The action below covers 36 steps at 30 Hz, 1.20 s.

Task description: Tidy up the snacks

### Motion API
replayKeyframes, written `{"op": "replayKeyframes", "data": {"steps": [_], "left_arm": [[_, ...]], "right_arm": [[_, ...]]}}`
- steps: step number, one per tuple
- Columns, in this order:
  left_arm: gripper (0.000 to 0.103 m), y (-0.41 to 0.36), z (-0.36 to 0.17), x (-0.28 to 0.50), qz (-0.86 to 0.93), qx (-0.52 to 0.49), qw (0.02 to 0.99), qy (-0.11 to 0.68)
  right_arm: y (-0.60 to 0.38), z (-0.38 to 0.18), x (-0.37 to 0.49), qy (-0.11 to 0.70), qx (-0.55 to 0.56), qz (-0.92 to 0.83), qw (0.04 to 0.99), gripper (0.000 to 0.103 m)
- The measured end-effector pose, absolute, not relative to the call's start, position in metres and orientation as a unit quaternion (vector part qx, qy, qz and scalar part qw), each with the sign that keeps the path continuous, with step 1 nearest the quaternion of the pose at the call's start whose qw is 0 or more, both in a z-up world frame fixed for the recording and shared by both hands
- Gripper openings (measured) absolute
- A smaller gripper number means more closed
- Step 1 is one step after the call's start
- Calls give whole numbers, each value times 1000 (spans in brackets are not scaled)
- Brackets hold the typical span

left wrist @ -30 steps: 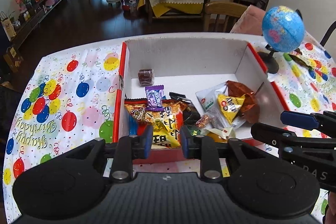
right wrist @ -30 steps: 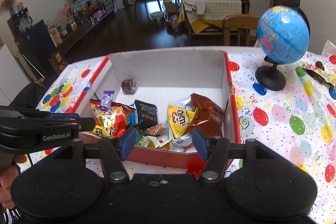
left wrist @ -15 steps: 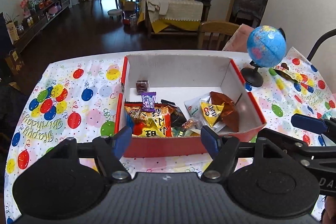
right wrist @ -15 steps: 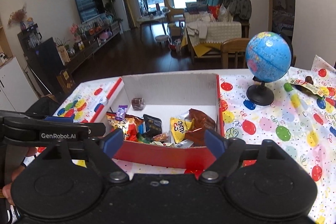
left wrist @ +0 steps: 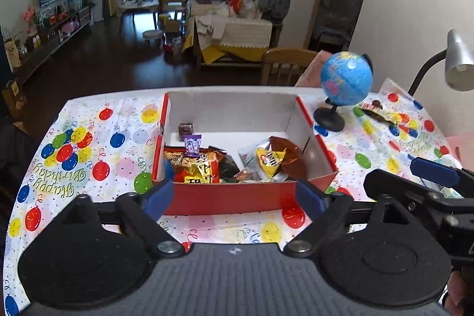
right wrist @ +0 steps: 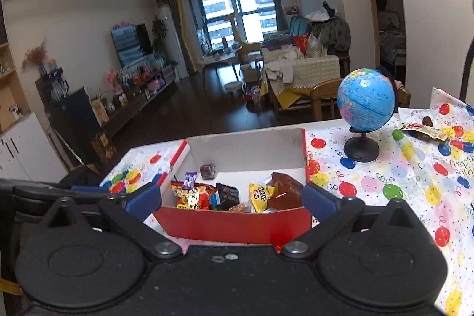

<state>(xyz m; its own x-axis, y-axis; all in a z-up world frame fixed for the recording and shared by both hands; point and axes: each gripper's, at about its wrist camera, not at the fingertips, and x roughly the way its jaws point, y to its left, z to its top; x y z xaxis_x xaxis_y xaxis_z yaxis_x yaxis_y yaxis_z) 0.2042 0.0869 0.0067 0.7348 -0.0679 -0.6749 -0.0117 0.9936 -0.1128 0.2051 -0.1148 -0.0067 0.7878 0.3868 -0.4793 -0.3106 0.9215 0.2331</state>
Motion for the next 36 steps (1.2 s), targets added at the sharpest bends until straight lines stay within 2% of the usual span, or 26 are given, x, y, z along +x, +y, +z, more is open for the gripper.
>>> {"op": "replayKeyframes", "data": {"steps": [2,4,13,36], "left_arm": [[99,85,10,198,-18,-57,931,359],[99,83,12,193,-20,-57,932,357],[100,78,20,172,-5,-62,932,358],[100,76,39,150,19,-52,930,364]], "right_arm": [[-118,-5,200,261,75,183,945,103],[-123,-5,195,255,85,182,946,103],[-136,2,172,228,101,170,953,103],[-133,15,150,250,89,158,951,103]]}}
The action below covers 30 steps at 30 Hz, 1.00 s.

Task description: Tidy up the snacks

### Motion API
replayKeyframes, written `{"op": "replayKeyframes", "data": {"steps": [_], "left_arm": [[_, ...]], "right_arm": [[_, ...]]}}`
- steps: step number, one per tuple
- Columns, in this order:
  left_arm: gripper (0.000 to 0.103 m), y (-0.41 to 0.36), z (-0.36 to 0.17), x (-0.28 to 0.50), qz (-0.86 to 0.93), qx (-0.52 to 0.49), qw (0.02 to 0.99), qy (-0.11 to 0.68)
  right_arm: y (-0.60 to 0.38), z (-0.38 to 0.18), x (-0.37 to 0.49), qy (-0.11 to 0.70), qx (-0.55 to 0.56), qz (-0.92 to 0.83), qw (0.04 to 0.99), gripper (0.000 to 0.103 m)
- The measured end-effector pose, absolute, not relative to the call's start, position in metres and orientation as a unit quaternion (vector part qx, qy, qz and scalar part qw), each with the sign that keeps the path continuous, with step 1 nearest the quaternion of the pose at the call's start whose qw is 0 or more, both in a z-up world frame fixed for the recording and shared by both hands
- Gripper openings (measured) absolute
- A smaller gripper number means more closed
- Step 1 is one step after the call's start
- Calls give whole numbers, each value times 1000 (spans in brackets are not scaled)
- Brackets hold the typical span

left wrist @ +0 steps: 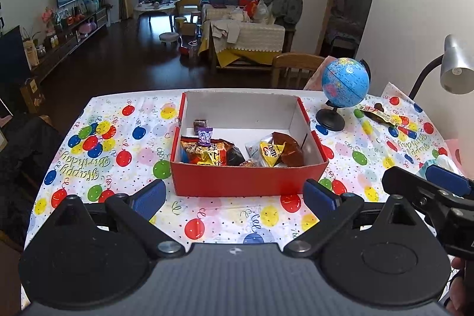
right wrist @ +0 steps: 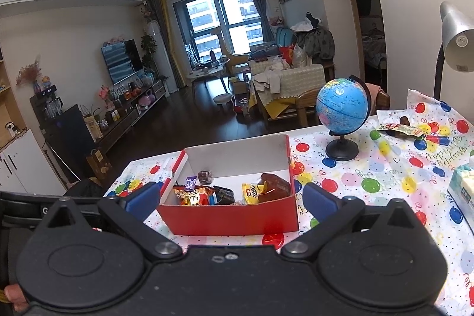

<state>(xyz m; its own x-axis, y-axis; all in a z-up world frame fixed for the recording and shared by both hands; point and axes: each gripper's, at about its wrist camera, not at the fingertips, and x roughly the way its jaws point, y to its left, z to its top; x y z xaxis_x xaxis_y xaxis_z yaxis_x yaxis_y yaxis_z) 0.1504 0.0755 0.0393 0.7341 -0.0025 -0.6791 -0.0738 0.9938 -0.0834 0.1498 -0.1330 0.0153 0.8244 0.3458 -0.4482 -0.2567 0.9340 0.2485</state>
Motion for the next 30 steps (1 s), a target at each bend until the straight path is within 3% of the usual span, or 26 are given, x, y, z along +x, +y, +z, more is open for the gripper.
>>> {"op": "replayKeyframes", "data": {"steps": [30], "left_arm": [[100,65,46,141,-1,-53,933,356]], "right_arm": [[-144,14,157,257,94,145,951,102]]}}
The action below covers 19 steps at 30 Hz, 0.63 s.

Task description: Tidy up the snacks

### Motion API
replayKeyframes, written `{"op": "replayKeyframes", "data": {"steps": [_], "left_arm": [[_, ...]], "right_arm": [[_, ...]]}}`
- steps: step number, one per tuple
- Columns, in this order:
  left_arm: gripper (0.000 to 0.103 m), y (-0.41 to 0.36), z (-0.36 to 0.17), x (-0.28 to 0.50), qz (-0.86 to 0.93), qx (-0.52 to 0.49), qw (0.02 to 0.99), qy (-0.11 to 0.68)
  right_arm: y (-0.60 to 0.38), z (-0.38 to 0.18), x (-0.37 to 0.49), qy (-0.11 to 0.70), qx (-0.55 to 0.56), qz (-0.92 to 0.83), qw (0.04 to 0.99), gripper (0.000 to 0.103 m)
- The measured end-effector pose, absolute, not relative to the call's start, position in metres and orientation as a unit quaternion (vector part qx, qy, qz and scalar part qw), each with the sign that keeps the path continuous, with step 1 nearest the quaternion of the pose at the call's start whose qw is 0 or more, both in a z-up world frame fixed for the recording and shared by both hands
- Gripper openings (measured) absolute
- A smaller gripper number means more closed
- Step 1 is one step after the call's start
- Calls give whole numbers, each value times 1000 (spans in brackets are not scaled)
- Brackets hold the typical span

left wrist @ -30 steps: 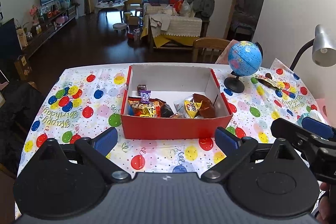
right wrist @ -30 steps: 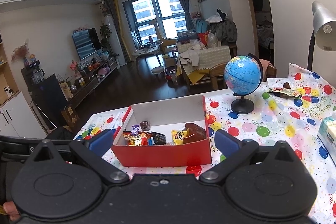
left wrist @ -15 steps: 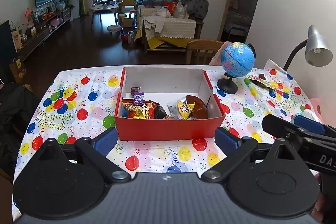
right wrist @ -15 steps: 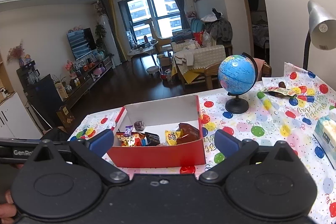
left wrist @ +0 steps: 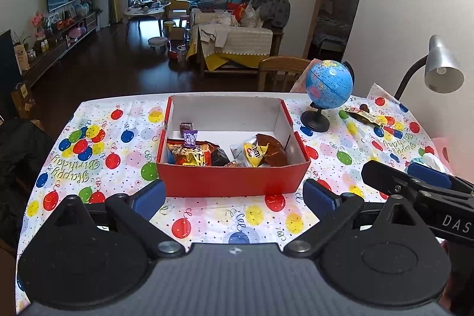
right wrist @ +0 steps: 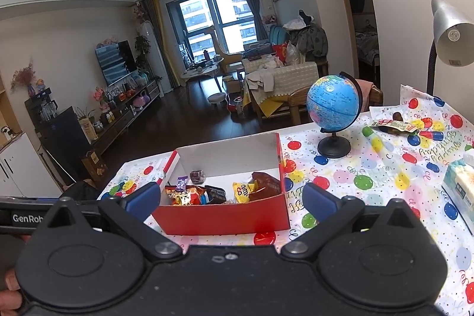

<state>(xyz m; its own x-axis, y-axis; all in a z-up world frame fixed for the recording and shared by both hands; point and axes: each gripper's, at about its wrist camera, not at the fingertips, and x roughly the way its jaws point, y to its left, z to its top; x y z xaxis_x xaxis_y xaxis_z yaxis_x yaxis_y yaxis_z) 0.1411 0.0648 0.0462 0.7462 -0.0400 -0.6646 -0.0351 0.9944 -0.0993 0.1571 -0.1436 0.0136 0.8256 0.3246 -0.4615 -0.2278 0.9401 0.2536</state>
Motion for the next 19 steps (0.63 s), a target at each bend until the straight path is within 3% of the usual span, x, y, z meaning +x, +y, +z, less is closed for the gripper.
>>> {"op": "replayKeyframes", "data": {"steps": [19], "left_arm": [[100,52,49,125,10,-64,934,353]], "right_arm": [[-152,7,141,263,102,146,948,102]]}}
